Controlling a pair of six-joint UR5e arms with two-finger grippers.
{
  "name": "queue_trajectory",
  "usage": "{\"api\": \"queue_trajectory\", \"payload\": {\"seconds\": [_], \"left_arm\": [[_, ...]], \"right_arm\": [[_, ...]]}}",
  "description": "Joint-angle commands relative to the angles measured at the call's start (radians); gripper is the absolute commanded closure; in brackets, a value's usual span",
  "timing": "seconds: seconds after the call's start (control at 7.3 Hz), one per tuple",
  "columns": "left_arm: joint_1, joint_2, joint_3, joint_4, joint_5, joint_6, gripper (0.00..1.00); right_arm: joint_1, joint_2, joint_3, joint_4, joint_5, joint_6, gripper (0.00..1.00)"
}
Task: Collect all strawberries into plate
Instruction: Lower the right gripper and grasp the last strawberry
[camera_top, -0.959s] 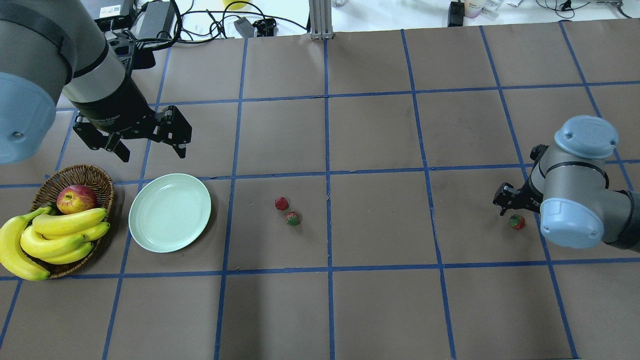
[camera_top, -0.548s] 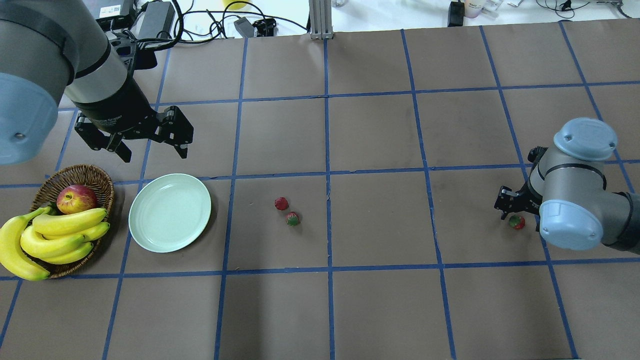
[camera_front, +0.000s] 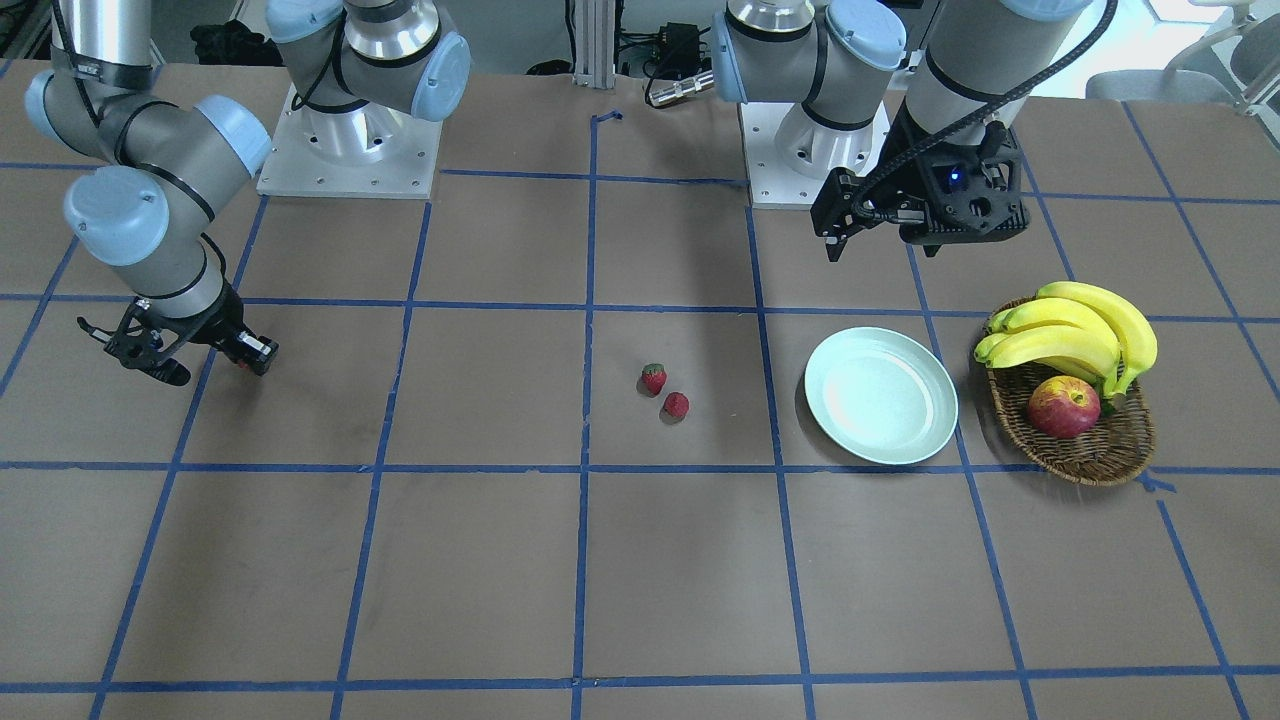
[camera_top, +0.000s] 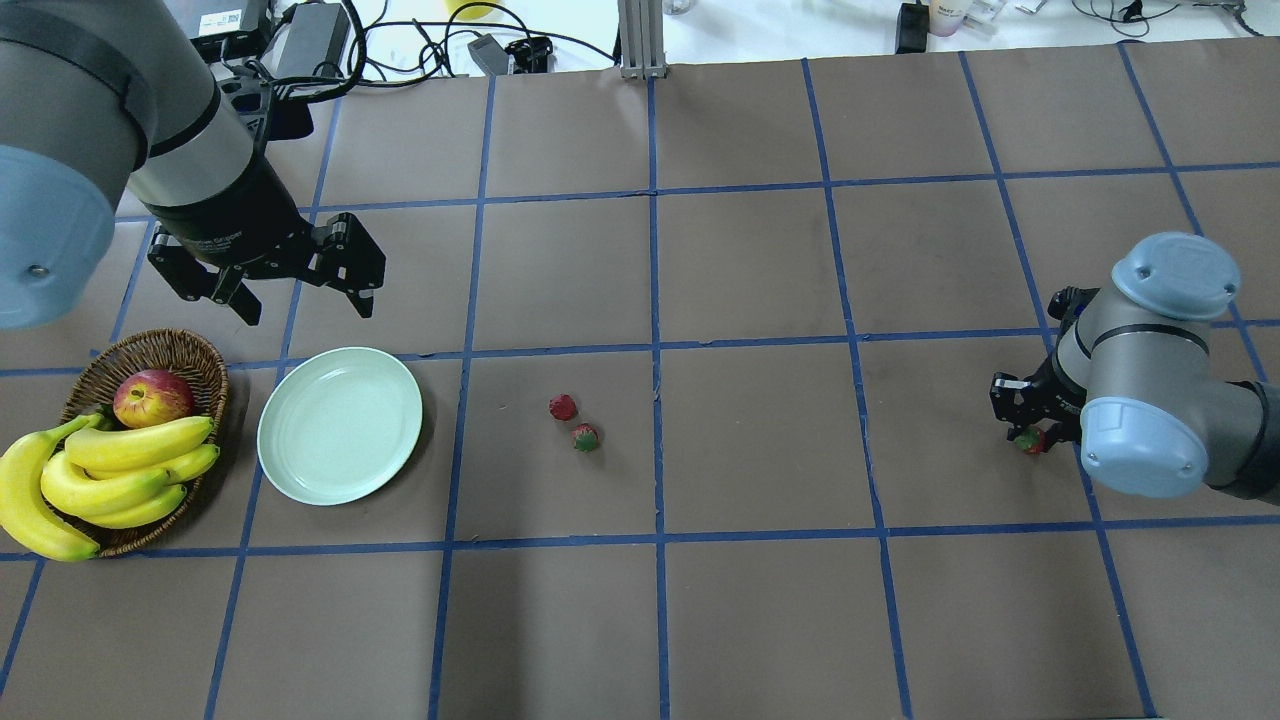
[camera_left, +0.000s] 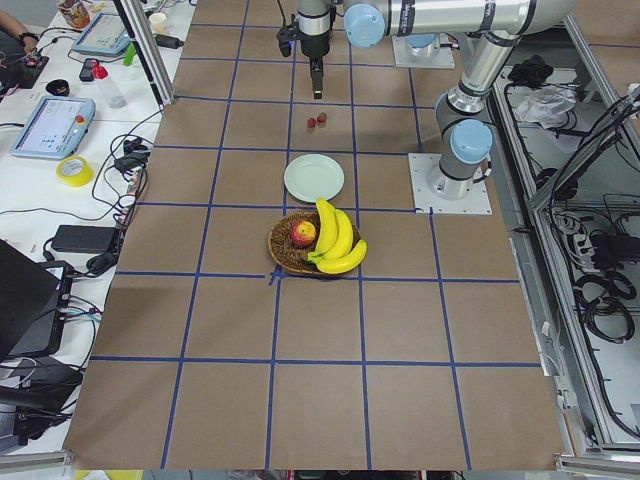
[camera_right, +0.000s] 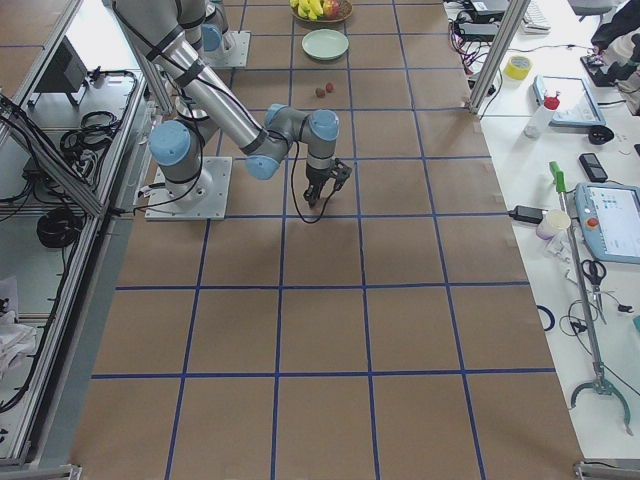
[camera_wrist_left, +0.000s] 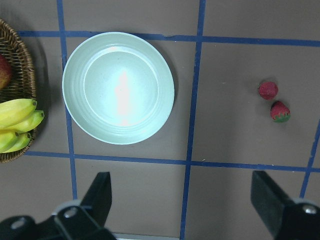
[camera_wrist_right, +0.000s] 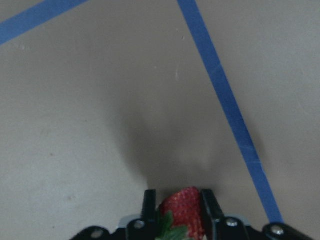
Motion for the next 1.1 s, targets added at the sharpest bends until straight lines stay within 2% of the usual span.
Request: {"api": "queue_trajectory", "payload": {"seconds": [0.0,0.14,0.27,0.41,0.55,0.82,0.96], "left_arm": [[0.002,0.000,0.000,-0.001,0.000,0.000,0.00],[0.004,0.000,0.000,-0.001,0.000,0.000,0.00],[0.004,0.000,0.000,-0.001,0.000,0.000,0.00],[0.004,0.000,0.000,-0.002,0.000,0.000,0.00],[0.002,0.000,0.000,-0.001,0.000,0.000,0.00],[0.005,0.000,0.001,-0.001,0.002,0.000,0.00],[0.004,0.000,0.000,-0.002,0.002,0.000,0.00]], "right_arm": [[0.026,-0.053,-0.024,0.027,0.039,-0.014,1.00],[0.080,-0.104,-0.027,0.081,0.097,-0.012,1.00],[0.201,-0.113,-0.035,0.077,0.093,0.005,1.00],[0.363,-0.097,-0.087,0.074,0.090,0.085,1.00],[0.518,-0.069,-0.145,0.071,0.110,0.294,1.00],[0.784,0.067,-0.310,0.066,0.124,0.531,1.00],[0.846,0.154,-0.348,0.019,0.125,0.570,1.00]]}}
